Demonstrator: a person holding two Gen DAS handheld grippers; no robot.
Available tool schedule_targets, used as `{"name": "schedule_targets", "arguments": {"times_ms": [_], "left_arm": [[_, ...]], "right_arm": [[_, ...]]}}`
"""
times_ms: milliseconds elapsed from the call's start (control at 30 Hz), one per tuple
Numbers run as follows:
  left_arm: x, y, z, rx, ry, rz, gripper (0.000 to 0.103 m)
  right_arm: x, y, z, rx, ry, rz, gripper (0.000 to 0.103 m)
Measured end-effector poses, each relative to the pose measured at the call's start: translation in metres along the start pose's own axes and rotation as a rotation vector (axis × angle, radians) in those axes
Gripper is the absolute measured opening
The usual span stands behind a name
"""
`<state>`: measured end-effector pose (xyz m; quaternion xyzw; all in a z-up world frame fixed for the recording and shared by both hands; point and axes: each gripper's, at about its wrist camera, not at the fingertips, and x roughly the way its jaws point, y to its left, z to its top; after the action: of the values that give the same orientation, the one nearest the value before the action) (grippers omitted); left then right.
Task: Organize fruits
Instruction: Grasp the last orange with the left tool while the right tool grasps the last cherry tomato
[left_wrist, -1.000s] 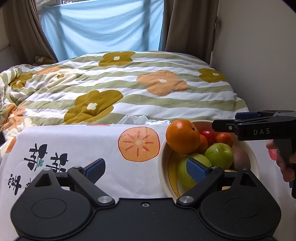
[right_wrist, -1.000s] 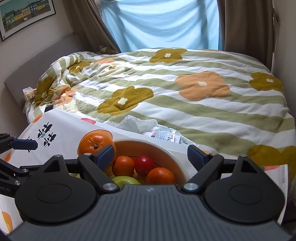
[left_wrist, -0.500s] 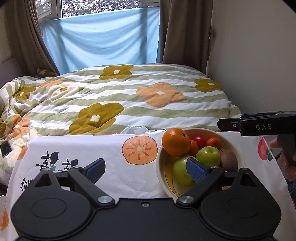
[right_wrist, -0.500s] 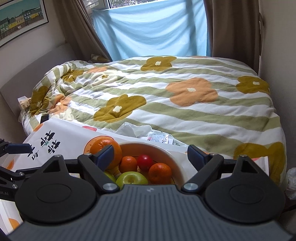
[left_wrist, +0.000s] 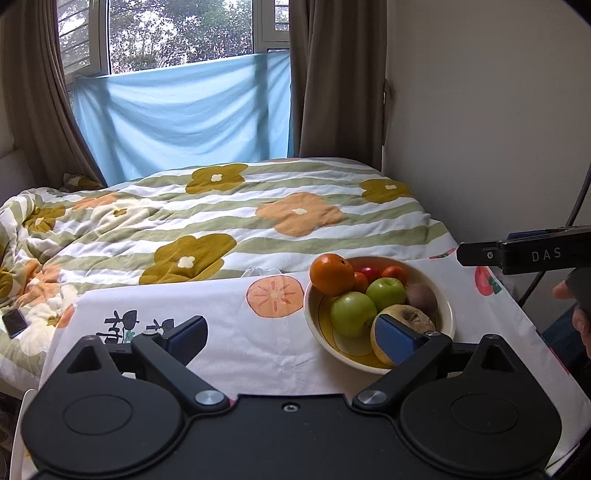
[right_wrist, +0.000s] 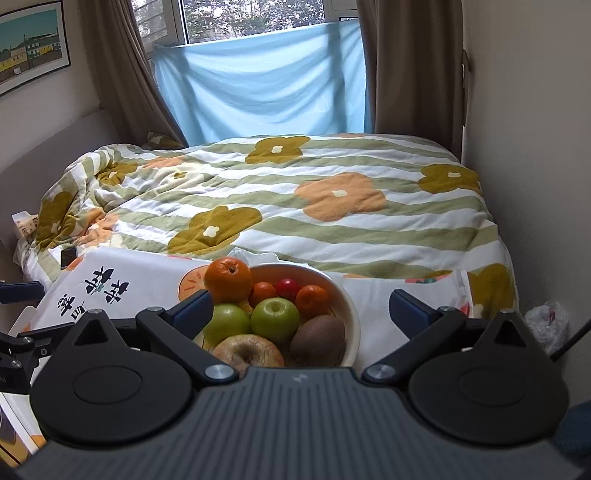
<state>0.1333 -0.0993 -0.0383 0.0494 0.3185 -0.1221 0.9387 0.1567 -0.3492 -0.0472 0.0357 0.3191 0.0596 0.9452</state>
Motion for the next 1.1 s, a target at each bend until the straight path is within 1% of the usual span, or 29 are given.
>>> {"name": "schedule_targets", "arguments": {"times_ms": [200, 300, 433, 633, 800, 900, 967, 1033, 1100], "left_arm": [[-0.023, 0.006, -0.027, 0.012, -0.027, -0.036, 0.099], [-0.030, 0.008, -0.041, 0.047, -0.033, -0.046, 0.099], [-0.027, 0.013, -0.058, 0.095, -0.023, -0.062, 0.099], [-0.009, 0.020, -0.077, 0.181, 0.012, -0.105, 0.099], [0.019, 0.023, -0.089, 0.245, 0.059, -0.153, 0.099], [0.037, 0.023, -0.093, 0.267, 0.093, -0.178, 0.096], [0.049, 0.023, -0.094, 0.277, 0.113, -0.199, 0.091], [0.058, 0.022, -0.095, 0.288, 0.126, -0.217, 0.090], [0.066, 0.020, -0.095, 0.296, 0.138, -0.221, 0.085]], "right_arm": [[-0.030, 0.025, -0.032, 0.032, 0.013, -0.046, 0.103], [-0.040, 0.036, -0.050, 0.065, 0.020, -0.059, 0.103], [-0.044, 0.050, -0.074, 0.109, 0.029, -0.063, 0.103], [-0.037, 0.067, -0.105, 0.150, 0.065, -0.105, 0.103], [-0.025, 0.074, -0.124, 0.181, 0.100, -0.143, 0.103], [-0.019, 0.079, -0.132, 0.186, 0.107, -0.162, 0.103], [-0.013, 0.079, -0.134, 0.195, 0.119, -0.163, 0.103], [-0.007, 0.079, -0.137, 0.200, 0.128, -0.167, 0.103], [-0.002, 0.080, -0.140, 0.204, 0.133, -0.166, 0.103]]}}
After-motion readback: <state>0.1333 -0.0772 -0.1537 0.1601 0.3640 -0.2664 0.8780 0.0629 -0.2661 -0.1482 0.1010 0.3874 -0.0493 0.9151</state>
